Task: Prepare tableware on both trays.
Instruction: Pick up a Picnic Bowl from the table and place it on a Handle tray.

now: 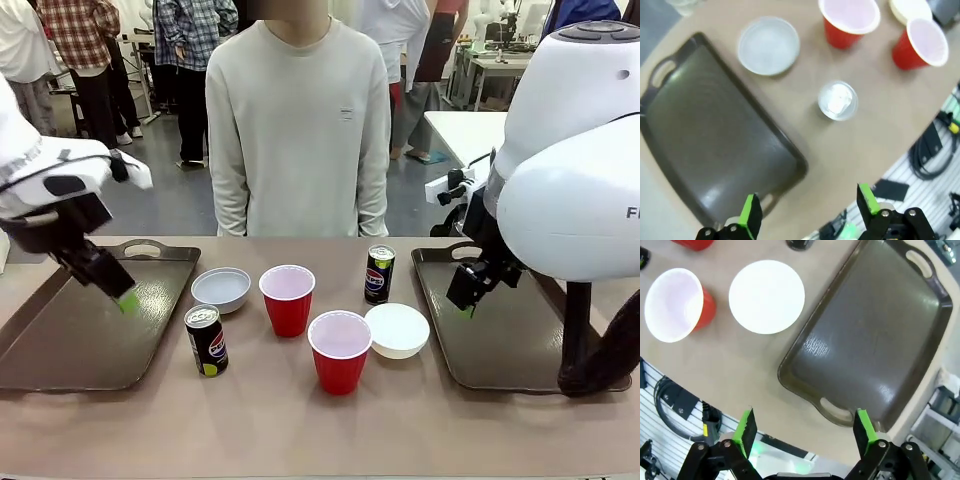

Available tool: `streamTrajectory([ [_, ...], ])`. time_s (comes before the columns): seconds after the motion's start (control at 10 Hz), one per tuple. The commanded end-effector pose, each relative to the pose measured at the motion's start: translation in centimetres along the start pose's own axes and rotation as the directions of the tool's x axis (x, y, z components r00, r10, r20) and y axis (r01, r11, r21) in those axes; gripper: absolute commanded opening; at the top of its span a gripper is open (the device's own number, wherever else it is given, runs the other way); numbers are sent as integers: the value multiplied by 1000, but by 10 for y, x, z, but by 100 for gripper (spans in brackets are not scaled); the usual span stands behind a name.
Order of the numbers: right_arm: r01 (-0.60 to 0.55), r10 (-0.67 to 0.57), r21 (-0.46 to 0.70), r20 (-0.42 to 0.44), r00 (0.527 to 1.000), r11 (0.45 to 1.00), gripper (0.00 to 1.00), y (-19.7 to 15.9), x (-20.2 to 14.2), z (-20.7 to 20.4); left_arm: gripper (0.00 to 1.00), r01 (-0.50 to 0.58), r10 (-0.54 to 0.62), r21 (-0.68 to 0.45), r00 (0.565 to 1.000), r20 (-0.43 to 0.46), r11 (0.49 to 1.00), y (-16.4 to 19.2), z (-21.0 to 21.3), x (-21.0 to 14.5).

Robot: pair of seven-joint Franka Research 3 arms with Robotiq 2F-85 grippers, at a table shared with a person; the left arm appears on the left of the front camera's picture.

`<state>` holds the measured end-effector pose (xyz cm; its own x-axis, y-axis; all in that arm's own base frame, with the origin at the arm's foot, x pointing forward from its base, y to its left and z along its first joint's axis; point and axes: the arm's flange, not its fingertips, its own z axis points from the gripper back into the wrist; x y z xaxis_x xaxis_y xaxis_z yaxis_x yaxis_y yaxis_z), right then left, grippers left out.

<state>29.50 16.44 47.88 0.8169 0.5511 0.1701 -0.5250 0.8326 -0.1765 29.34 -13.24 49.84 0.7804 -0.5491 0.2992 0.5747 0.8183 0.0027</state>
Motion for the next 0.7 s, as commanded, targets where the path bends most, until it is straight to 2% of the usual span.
streamTrajectory([
  [0.0, -16, -29, 192, 233, 972, 981, 100, -28, -16, -8, 100, -165, 190, -117, 949, 250, 979, 41, -15, -4],
  [0.1, -5, -169, 402, 396, 903, 916, 100, -67, -32, -2, 100, -210, 341, -362, 873, 349, 908, 71, 1, -9],
  [0.2, 48, -275, 477, 418, 866, 878, 100, -93, -55, -5, 100, -188, 396, -478, 834, 384, 858, 87, 14, -23],
  [0.5, 128, -456, 567, 486, 746, 814, 100, -132, -116, -6, 100, -207, 563, -618, 686, 461, 759, 149, 35, -70],
  [0.6, 163, -499, 595, 459, 735, 787, 100, -147, -137, -15, 100, -228, 607, -646, 651, 455, 728, 167, 35, -86],
])
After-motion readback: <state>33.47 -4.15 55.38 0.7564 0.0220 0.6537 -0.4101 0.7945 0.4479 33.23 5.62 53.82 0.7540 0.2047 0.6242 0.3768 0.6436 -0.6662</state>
